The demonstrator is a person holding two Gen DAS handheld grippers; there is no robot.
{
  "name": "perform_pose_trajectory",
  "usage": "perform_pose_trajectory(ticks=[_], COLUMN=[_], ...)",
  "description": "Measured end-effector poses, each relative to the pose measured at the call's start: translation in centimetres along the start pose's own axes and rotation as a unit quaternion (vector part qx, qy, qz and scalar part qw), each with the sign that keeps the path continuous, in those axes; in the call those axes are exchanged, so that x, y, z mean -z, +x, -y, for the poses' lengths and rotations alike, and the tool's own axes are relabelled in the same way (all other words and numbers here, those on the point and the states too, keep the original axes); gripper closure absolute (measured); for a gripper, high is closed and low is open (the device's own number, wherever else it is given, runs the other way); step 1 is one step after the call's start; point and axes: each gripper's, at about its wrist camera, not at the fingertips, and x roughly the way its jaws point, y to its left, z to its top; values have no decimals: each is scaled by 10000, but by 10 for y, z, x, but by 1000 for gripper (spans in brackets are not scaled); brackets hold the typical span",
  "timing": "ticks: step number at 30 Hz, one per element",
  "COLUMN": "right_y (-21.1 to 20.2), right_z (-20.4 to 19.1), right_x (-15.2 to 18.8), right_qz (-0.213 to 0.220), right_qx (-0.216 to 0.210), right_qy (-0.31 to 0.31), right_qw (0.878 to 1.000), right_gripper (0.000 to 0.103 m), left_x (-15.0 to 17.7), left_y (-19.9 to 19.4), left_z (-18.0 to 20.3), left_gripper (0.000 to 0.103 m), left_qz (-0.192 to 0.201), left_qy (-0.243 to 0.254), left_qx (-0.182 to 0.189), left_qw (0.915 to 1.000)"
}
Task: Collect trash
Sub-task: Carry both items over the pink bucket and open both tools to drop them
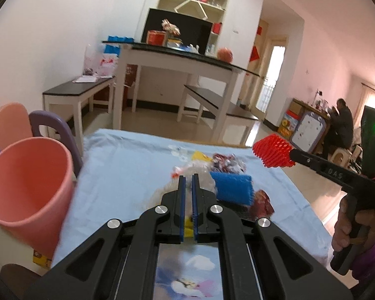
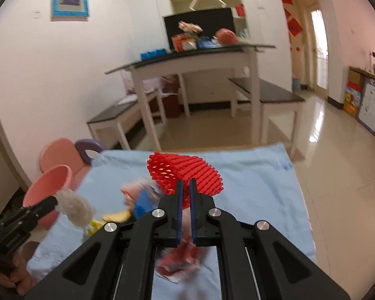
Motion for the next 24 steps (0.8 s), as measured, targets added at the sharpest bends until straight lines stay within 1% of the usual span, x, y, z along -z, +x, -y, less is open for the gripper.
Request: perform_pose_trajectory(ticks=[5, 11, 15, 17, 20, 24], right_y=[7, 32, 55, 67, 86, 108], right_z=[-41, -103, -148, -172, -204, -242], right_x=[-19, -35, -39, -38, -34, -25], right_qz=[85, -59, -271, -447, -726, -1063], right_qx=[-392, -1104, -1613, -1917, -2255, -2593], right_qy=[-304, -585, -735, -756, -803, -907], right_qw=[9987, 9921, 9838, 9775, 9682, 9556], right_gripper=[98, 98, 98, 98, 98, 98], left_x=[-11, -18, -23, -24, -24, -15], left_y=[-16, -41, -56, -60, -61, -62], left_z=[-26, -62, -93, -111, -137, -167], left_gripper=[99, 99, 99, 99, 99, 99], left_qz=[263, 555, 715, 743, 713, 635], left_qy=[-190, -401, -571, -672, -808, -1022], left_qx=[-258, -678, -1019, -1197, -1475, -1691], left_qw=[9991, 9954, 9906, 9877, 9832, 9782])
